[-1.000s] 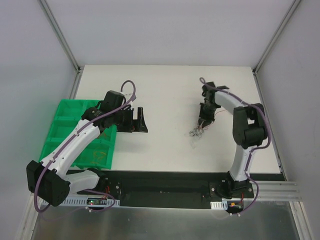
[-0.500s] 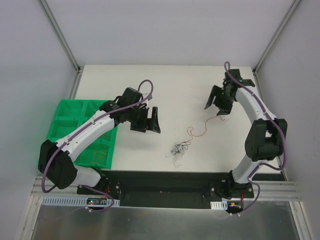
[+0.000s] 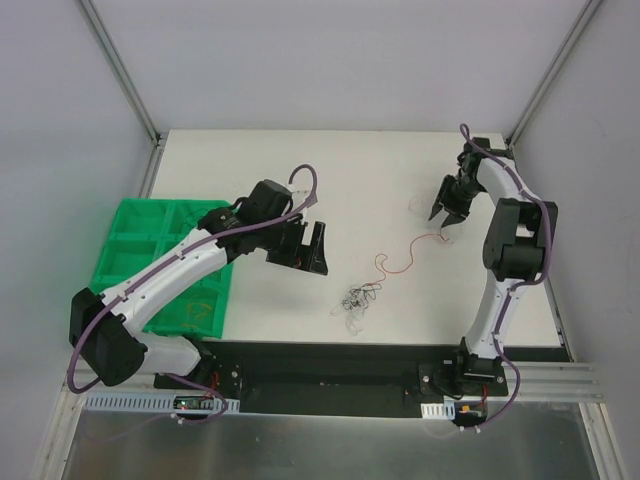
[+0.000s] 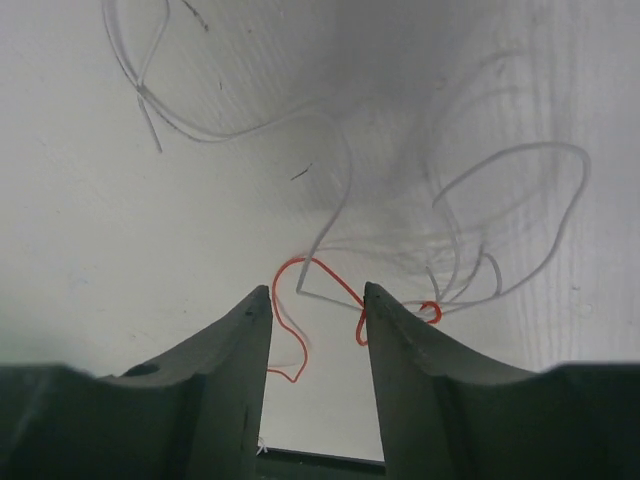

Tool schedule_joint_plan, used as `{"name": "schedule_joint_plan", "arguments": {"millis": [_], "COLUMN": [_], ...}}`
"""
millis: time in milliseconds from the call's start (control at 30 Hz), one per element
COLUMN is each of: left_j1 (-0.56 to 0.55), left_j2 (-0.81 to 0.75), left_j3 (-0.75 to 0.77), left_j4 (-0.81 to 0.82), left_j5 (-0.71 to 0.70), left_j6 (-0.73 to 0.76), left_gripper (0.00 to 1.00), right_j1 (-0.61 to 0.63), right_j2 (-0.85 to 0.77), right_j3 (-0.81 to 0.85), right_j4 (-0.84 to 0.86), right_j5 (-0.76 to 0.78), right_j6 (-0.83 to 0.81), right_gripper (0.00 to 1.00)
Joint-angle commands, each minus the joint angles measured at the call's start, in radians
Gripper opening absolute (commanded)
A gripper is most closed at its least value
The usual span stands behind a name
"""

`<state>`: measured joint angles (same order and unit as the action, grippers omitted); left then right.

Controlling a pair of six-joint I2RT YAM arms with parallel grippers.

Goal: Untangle the cables

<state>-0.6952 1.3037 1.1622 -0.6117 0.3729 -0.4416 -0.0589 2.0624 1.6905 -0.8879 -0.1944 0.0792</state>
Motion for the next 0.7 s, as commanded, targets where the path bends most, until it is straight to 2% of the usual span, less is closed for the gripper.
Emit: {"name": "schedule_joint_plan", "arguments": {"millis": [0,67,133,167,233,300,400,433,500,600,667], "left_j1": [-0.027,-0.043,-0.055,-0.053,-0.055,-0.055,-0.055,-0.053,-0.053,-0.055,-0.052], "left_j2": [0.018,0.046,0.066,0.078,0.1,0.13,0.183,0.204,0.255,0.321,0.356], "left_j3": [0.048,0.068,0.085,0.094,0.112,0.131,0.145,0.146,0.162,0.18,0.198], "left_j4": [-0.011,-0.017,-0.016,-0.016,0.0,0.009,0.032,0.036,0.036,0.038,0.036], "left_j5": [-0.017,-0.017,-0.022,-0.022,-0.02,-0.005,0.011,0.026,0.066,0.09,0.095], "left_j6": [0.044,0.044,0.037,0.034,0.029,0.006,-0.006,-0.008,-0.008,-0.002,0.004], "left_gripper": [0.85,0.84,0.84,0.84,0.84,0.8,0.75,0.75,0.76,0.79,0.72], "right_j1": [0.054,0.108,0.186,0.238,0.342,0.41,0.413,0.4,0.383,0.384,0.393], "right_j2": [0.016,-0.021,-0.091,-0.14,-0.24,-0.345,-0.476,-0.51,-0.554,-0.603,-0.637], "right_j3": [0.035,-0.011,-0.093,-0.133,-0.208,-0.262,-0.345,-0.376,-0.458,-0.572,-0.641], "right_j4": [-0.045,-0.036,-0.01,0.003,0.029,0.032,0.064,0.072,0.093,0.147,0.199], "right_j5": [-0.063,-0.101,-0.167,-0.195,-0.232,-0.234,-0.199,-0.189,-0.212,-0.276,-0.306], "right_j6": [-0.073,-0.064,-0.039,-0.023,0.004,0.053,0.097,0.102,0.109,0.131,0.158], "right_gripper": [0.35,0.19,0.09,0.06,0.05,0.14,0.54,0.59,0.63,0.63,0.62]}}
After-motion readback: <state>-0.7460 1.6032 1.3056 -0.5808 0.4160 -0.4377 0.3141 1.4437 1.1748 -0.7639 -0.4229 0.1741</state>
